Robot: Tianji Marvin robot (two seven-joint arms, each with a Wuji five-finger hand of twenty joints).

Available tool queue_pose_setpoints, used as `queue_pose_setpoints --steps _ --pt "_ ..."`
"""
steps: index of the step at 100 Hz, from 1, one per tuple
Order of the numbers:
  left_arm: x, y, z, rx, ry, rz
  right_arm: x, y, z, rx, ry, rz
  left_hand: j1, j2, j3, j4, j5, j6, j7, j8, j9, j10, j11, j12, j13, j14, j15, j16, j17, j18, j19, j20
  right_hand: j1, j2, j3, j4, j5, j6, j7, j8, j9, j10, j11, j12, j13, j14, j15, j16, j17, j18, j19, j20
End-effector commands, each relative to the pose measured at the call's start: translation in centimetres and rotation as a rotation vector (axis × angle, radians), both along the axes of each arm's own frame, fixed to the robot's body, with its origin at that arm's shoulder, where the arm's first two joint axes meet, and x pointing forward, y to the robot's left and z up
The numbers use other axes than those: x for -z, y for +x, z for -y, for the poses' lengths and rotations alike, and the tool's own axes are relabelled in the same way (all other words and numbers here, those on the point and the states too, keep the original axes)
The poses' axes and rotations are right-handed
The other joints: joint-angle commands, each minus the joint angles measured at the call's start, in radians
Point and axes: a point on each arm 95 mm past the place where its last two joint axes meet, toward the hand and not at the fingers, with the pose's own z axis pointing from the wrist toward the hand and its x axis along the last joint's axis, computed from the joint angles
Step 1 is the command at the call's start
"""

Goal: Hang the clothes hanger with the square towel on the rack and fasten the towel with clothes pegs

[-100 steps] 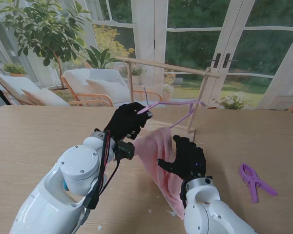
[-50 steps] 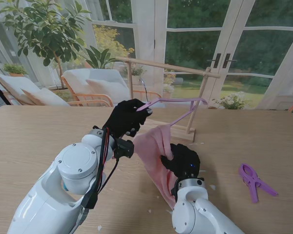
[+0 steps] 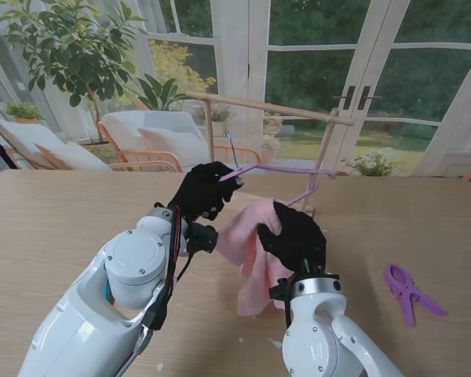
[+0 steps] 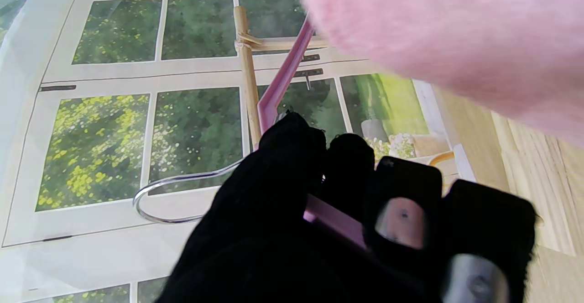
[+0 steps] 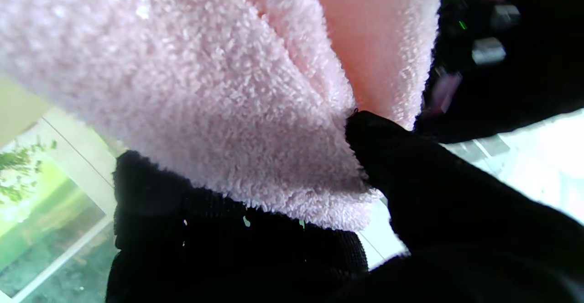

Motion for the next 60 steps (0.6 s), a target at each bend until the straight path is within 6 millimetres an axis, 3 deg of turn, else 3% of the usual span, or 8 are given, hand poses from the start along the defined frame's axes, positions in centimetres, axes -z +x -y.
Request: queue_pose_setpoints --steps 1,31,60 --pt "0.2 -0.1 0.2 0.012 -0.003 -0.008 -2.3 0.5 -0.4 -0.008 0.032 0.055 0.061 0.042 -0.011 0.040 0.008 -0.041 0.054 0.014 -0.002 0.020 0.016 0.015 0.078 0.062 0.066 -0.010 0.027 -0.121 0.295 0.075 0.032 0.036 0.071 0.045 0.009 -0.089 0.118 0.057 0.018 0.012 0.036 0.021 0.035 0.018 0.025 0.013 0.012 -0.031 0.054 -0.010" --pt "0.7 -0.4 0.1 0.028 -0.001 -0.032 -5.7 2.4 -0.9 0.014 0.054 0.128 0.060 0.046 -0.014 0.040 0.004 -0.044 0.049 0.010 -0.002 0.018 0.017 0.016 0.075 0.067 0.067 -0.008 0.026 -0.117 0.295 0.076 0.056 0.055 0.038 0.039 -0.007 -0.075 0.121 0.065 0.008 0.015 0.034 0.027 0.031 0.021 0.027 0.012 0.011 -0.031 0.060 -0.015" --pt "-0.6 -1.2 -0.2 0.074 -0.053 -0.037 -3.2 3.8 -0.8 -0.033 -0.065 -0.041 0.061 0.052 -0.022 0.041 -0.002 -0.052 0.047 0.008 0.006 0.017 0.020 0.016 0.081 0.069 0.070 -0.008 0.025 -0.111 0.295 0.080 0.070 0.066 -0.005 0.041 -0.002 -0.070 0.089 0.022 0.037 0.024 0.065 0.046 0.063 0.018 0.087 0.031 0.047 -0.047 0.113 -0.006"
